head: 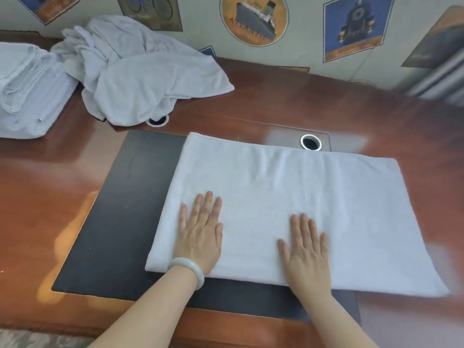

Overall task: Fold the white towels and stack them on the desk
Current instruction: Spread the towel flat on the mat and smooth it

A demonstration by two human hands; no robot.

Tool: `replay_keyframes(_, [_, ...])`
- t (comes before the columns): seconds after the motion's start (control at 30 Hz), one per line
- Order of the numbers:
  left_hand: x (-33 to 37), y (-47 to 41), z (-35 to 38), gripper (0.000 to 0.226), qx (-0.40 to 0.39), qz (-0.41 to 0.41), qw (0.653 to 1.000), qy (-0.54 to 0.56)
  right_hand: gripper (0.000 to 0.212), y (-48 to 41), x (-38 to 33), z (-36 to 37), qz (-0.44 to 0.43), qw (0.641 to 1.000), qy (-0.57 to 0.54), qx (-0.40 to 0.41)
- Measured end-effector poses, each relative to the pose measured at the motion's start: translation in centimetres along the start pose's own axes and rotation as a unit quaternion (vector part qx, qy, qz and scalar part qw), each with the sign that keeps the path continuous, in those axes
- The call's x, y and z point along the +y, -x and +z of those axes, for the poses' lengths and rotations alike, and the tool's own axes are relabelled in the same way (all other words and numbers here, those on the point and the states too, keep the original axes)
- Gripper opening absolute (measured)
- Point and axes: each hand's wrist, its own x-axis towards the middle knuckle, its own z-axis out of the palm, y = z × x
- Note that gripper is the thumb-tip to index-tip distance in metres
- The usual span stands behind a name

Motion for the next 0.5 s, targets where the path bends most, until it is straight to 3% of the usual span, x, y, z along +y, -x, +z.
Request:
replay_keyframes(0.1, [-0.1, -0.1, 0.2, 0.06, 0.0, 0.004, 1.0, -0.001, 0.082, 1.4, 6.3, -1.2, 0.088, 0.996, 0.011, -0.025])
replay_keyframes(0.23, [0.3, -0.4, 0.4, 0.058, 0.017, -0.009, 1.0, -0.023, 0.087, 1.0, 7.5, -2.6, 0.116, 0.992, -0.001, -0.056])
replay_keyframes(0.3, [2.2, -0.7, -0.4, 0.057, 0.023, -0.013, 0.999, -0.02, 0.08, 0.2, 5.5, -3.1, 0.062, 0.997, -0.025, -0.041])
replay_keyframes(0.4, [8.7, -1.8, -1.2, 0.054, 0.035, 0.113, 0.993, 0.004, 0.064, -1.0, 2.2, -2.8, -0.077, 0.993, -0.089, -0.028])
replay_keyframes(0.5, [15.1, -3.8, -0.2, 0.058, -0.009, 0.191, 0.982, 0.012, 0.059, -2.8, 2.1, -1.6, -0.096, 0.986, -0.13, -0.036])
